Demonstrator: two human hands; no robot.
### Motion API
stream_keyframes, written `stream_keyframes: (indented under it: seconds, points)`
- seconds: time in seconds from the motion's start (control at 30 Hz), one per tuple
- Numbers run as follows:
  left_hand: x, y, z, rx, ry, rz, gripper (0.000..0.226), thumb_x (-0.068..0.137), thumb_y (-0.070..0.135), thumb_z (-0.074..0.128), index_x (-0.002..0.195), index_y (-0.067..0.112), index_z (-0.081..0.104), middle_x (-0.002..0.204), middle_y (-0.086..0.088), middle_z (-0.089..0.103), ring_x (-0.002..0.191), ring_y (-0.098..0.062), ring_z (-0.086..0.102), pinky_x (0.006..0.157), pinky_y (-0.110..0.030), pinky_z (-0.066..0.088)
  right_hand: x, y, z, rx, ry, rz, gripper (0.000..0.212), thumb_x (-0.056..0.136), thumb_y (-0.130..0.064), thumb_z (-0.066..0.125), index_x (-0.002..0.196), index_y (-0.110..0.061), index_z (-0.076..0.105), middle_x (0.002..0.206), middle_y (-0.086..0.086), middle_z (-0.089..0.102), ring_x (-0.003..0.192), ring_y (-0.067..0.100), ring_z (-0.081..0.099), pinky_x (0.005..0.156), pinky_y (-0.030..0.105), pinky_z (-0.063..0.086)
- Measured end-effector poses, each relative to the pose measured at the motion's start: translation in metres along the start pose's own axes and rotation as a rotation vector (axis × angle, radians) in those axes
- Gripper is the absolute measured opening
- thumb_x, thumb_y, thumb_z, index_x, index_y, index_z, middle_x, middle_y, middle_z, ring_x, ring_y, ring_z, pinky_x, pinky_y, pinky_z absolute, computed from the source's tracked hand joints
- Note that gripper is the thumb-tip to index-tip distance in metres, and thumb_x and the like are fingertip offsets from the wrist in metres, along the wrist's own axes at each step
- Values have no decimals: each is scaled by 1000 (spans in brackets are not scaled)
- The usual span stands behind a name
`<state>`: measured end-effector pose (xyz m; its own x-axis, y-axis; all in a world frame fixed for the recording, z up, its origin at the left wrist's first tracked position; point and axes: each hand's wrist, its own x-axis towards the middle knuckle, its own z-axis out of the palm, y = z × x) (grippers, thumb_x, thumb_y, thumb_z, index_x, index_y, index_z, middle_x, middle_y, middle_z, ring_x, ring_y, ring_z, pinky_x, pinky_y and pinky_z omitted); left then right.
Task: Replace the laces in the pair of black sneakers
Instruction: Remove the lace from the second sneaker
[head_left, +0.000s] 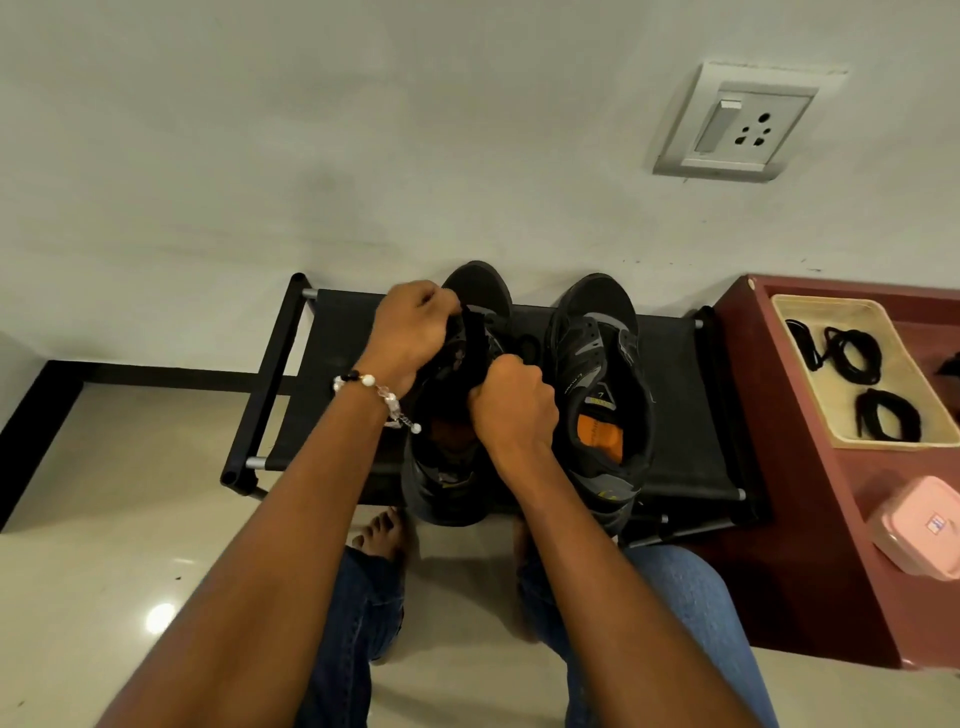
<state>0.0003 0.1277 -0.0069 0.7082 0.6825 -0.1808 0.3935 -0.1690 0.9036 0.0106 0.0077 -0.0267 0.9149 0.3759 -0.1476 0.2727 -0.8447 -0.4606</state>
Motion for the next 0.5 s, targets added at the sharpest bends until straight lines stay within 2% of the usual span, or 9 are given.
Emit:
stream_keyframes:
  seconds: [0.1,0.17,0.23,0.27,0.33,0.37,0.43,0.5]
  points:
    - [-7,22,-20,-593,30,-68,21,90,11,49,73,7,59,78,-8,64,75,-29,64,69,-38,52,-1,0,-1,6,0,9,27,98,-20,48,111,1,57,104,17,63,96,38,64,63,35,43]
    - [-11,32,-29,-949,18,-11,20,94,8,44,76,6,54,76,-7,61,65,-27,64,73,-41,57,-2,0,-2,5,1,2,25,98,-20,49,109,0,57,103,16,63,95,37,64,62,34,42]
    - [-14,37,-31,-1124,1,33,21,96,12,44,75,11,48,69,-4,54,50,-16,46,61,-34,54,-2,0,-2,9,0,-2,22,97,-19,49,107,-1,57,101,15,63,93,36,64,61,34,41]
    - [-14,37,-29,-1125,-9,32,23,97,16,45,74,14,45,66,-1,51,46,-12,37,52,-28,46,-2,0,-2,10,-1,-1,22,97,-19,49,107,0,57,101,15,63,93,36,64,61,35,42]
    - [-11,31,-23,-923,-13,33,24,99,23,49,75,17,45,60,3,48,43,-9,30,42,-22,30,-1,0,-2,1,-2,8,25,97,-19,49,110,0,57,102,15,63,94,37,64,63,36,45]
    - [-10,26,-19,-684,6,65,21,98,27,52,79,18,50,60,2,50,43,-9,33,41,-23,29,-1,0,-2,-6,-4,12,26,97,-19,49,111,1,57,104,16,63,96,37,64,64,36,45]
    - [-5,9,-10,-33,47,223,14,93,35,60,96,22,60,71,3,57,56,-10,49,53,-26,40,0,0,-2,-19,-14,13,27,96,-19,50,113,1,56,107,18,63,99,39,63,66,37,43]
    - [-2,-4,0,488,23,337,24,91,37,62,112,26,65,95,4,62,83,-13,59,73,-28,46,0,-1,-1,-28,-17,9,27,96,-18,50,114,2,56,108,18,63,100,39,63,66,37,43]
